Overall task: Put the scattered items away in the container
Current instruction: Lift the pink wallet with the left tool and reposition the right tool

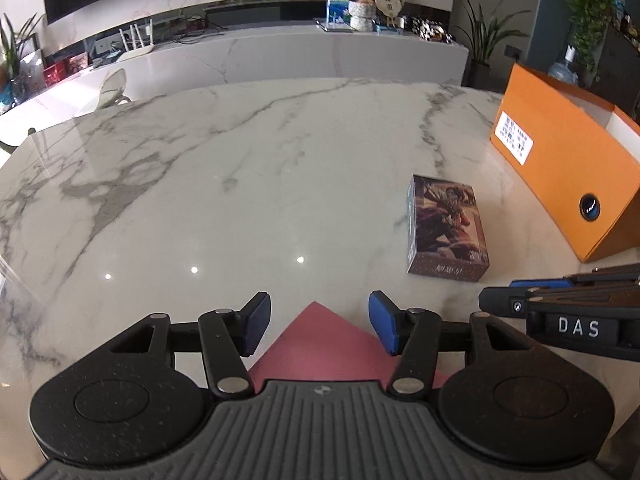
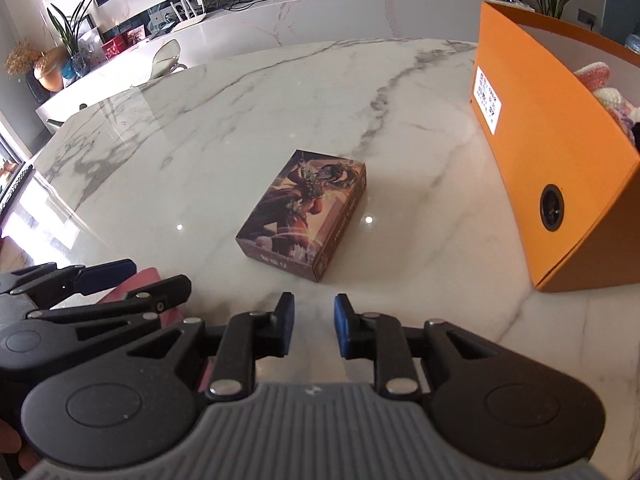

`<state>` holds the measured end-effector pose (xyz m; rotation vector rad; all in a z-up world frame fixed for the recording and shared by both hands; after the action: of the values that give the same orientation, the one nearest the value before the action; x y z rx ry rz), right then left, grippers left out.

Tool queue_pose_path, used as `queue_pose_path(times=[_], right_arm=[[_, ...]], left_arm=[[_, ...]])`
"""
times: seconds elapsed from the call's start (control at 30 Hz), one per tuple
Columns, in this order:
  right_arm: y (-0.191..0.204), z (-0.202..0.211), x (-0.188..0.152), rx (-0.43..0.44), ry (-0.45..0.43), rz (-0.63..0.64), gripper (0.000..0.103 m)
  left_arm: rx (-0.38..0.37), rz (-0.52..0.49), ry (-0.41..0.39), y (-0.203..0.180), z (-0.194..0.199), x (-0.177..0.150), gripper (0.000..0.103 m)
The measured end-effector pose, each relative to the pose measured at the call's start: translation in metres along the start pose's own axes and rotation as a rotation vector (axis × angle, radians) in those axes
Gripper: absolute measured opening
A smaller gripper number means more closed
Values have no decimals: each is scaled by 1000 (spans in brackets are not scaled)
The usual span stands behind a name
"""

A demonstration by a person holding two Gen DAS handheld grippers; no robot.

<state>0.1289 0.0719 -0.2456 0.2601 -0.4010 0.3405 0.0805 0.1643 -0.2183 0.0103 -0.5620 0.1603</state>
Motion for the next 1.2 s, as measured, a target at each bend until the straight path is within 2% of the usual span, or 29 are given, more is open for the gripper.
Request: queue_pose_path(times=[0.07,0.1,0.2,0.3,0.33,0.4,0.53,0.57,0.63,0.8,0.9,1.03,1.2], right_arm=[[3,5,-1,19,-4,10,40],[7,7,-2,32,-2,20,42],[20,11,-7,58,4,62,42],[33,11,-13,71,14,112,39],[37,10,-15,76,19,126,34],[43,7,-20,82,35,146,32],[51,5,-28,87,46,168,28],[53,5,-30,101,50,172,25],[58,6,-34,134,59,175,24],[66,7,-42,200,66,189,24],[69,6,-43,221,62,192,27],[73,6,-44,232,56,214,30],[75,3,-43,261,55,212,32]], left_arm=[[10,67,-10,8,14,2,80],[15,104,-1,13,19,2,81],[14,224,74,28,26,-7,81],[-56,342,137,40,30,-23,80],[-82,368,149,41,32,-28,80],[-130,397,170,40,34,-36,80],[-184,416,195,33,30,-42,80],[-194,418,197,31,29,-42,80],[-198,417,194,29,27,-42,80],[-166,422,189,33,22,-38,80],[-121,389,195,30,18,-35,81],[-54,333,220,23,8,-33,86],[-23,316,233,23,-4,-28,89]])
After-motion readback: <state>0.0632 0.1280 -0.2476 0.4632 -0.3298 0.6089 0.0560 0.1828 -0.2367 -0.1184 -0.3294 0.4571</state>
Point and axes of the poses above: each gripper's, at about its wrist camera, not at the fingertips, and z roughly against the way its jaws point, y to its left, x to its top, the point moved 7 cm from there along -z, roughly the way its jaws point, and after that the axes turned 10 degrees about y, right-handed, at the moved point
